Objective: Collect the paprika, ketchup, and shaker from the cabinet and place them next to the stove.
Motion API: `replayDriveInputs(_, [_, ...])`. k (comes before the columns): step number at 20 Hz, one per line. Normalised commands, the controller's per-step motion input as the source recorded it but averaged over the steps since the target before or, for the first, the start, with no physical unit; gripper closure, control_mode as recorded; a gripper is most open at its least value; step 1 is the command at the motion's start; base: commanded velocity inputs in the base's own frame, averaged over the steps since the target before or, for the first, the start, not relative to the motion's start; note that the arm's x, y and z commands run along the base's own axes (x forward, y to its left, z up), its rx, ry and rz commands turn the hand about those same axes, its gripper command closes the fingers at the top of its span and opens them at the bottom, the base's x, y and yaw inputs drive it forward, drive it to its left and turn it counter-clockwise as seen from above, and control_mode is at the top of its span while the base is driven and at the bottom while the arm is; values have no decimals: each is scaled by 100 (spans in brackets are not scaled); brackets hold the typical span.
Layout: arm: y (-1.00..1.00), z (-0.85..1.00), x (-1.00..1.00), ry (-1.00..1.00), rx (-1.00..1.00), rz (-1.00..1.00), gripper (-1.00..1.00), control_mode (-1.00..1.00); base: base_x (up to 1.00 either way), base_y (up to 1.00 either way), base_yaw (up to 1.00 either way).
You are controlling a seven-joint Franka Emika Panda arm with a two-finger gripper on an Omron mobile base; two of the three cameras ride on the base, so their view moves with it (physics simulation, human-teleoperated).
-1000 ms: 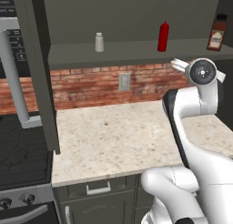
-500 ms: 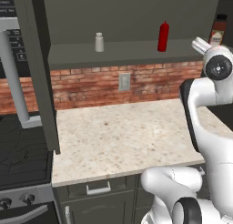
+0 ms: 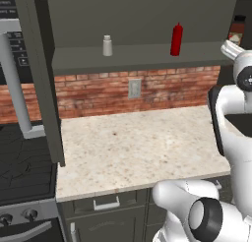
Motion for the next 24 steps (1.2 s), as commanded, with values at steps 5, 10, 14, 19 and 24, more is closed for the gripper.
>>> replayDriveInputs(5, [-30,31,0,3,-19,0,-100,-100,0,0,0])
replayDriveInputs(10, [-1,5,5,17,-18,0,-100,-100,0,0,0])
replayDriveInputs(14, [2,-19,4,14,-11,0,-100,-100,0,0,0])
replayDriveInputs(19, [0,19,1,4,0,0,-100,-100,0,0,0])
replayDriveInputs(24, [0,45,0,10,-1,0,-100,-100,0,0,0])
